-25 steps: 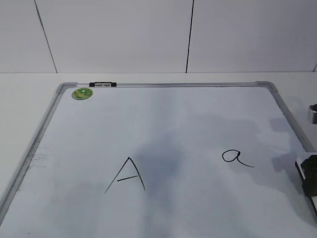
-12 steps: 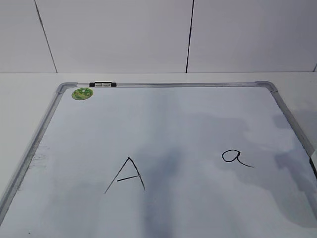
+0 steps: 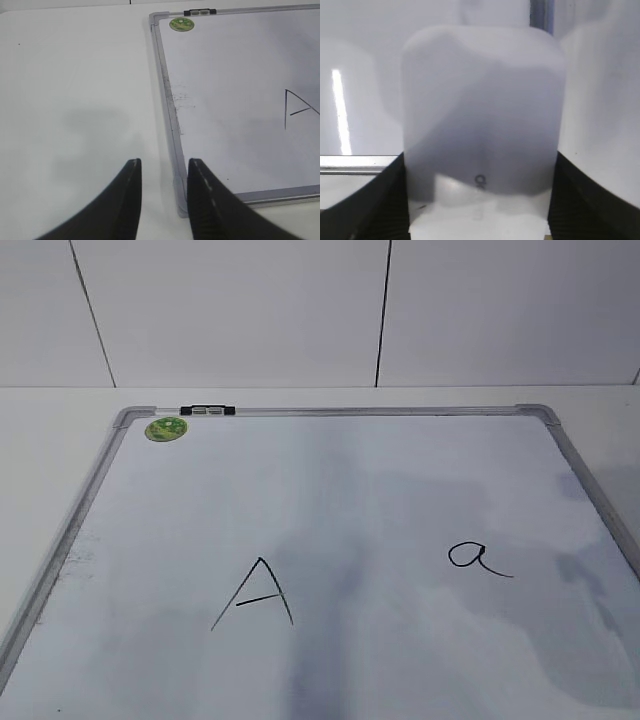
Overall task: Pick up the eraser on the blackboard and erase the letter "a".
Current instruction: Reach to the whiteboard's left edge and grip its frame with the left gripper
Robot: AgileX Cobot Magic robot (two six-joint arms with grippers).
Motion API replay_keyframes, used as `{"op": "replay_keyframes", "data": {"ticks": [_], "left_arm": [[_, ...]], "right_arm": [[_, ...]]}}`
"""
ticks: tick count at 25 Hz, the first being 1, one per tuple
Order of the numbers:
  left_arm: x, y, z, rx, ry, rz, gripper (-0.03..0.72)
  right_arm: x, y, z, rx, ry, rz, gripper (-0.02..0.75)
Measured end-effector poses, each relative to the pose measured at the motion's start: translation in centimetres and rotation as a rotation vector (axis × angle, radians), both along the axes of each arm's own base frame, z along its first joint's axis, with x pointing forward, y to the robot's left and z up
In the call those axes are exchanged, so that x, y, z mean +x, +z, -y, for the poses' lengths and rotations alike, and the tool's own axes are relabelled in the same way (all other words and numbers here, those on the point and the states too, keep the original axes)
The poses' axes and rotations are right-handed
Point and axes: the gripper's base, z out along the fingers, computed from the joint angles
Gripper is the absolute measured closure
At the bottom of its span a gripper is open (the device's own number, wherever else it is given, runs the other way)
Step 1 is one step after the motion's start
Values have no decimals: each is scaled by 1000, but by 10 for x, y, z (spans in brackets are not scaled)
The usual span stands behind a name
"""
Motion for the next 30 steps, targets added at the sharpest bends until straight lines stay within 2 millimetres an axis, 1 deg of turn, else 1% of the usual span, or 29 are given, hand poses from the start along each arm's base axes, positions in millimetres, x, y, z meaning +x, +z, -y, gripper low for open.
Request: {"op": "replay_keyframes", "data": {"ticks": [6, 15, 18, 20, 22, 23, 27, 30], "left_arm": [[0, 0, 0, 0, 0, 0, 454], [0, 1, 4, -47, -31, 4, 448], [-1, 9, 5, -52, -30, 42, 447], [0, 17, 5, -65, -31, 84, 446], [6, 25, 7, -94, -35, 106, 442], [13, 28, 7, -113, -36, 107, 437], [47, 36, 9, -196, -25, 79, 414], [73, 35, 10, -239, -9, 7, 407]], "right_arm": [[-3, 2, 0, 2, 0, -7, 199], [-4, 2, 0, 4, 0, -16, 199], [-4, 2, 0, 4, 0, -16, 199], [-4, 2, 0, 6, -1, -16, 199], [-4, 2, -1, 8, -2, -16, 199], [-4, 2, -1, 8, -1, -16, 199], [-4, 2, -1, 12, -3, -17, 199], [-4, 2, -1, 14, -3, -17, 199]]}}
